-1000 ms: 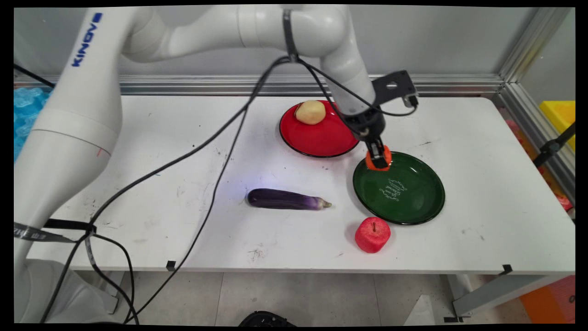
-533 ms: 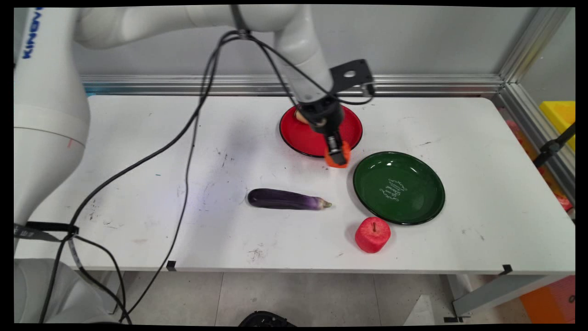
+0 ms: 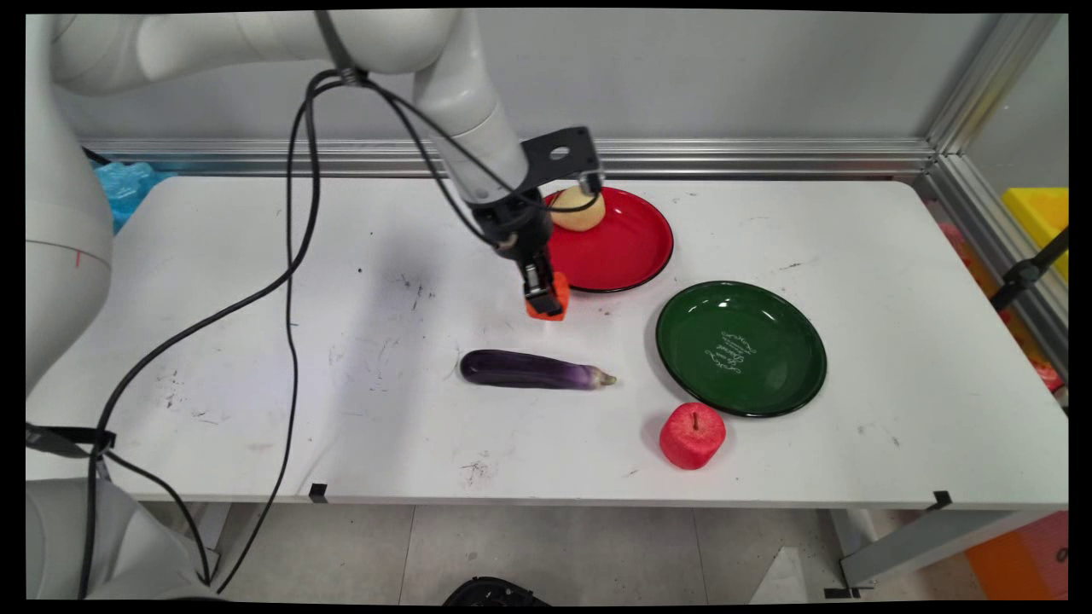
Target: Place the picked object on the table
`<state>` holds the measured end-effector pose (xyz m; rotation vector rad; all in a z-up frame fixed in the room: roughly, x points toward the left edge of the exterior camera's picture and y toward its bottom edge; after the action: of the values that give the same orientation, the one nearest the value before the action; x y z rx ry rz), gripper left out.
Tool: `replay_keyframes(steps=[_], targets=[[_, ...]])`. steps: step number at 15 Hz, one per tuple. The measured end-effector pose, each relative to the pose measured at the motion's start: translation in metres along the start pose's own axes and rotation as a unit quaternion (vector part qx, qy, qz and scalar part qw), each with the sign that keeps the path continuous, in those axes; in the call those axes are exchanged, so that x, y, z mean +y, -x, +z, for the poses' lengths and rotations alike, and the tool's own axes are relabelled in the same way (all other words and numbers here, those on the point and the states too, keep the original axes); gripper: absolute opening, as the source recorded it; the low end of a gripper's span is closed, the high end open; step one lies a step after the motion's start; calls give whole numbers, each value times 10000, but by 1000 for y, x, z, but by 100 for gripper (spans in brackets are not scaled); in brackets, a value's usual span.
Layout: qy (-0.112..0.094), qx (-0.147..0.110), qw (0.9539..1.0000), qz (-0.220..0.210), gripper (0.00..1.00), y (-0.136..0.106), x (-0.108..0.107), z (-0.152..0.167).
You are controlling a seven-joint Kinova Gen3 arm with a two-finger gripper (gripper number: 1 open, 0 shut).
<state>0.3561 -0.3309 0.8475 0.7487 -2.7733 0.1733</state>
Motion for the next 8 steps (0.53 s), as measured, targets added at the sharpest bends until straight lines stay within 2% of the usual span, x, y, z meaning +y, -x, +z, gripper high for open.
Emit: replay_keyframes(steps=[3, 8], targets=[[-30, -20, 10000, -5, 0, 17, -3, 7], [-61, 39, 10000, 14, 0, 29, -9, 23]])
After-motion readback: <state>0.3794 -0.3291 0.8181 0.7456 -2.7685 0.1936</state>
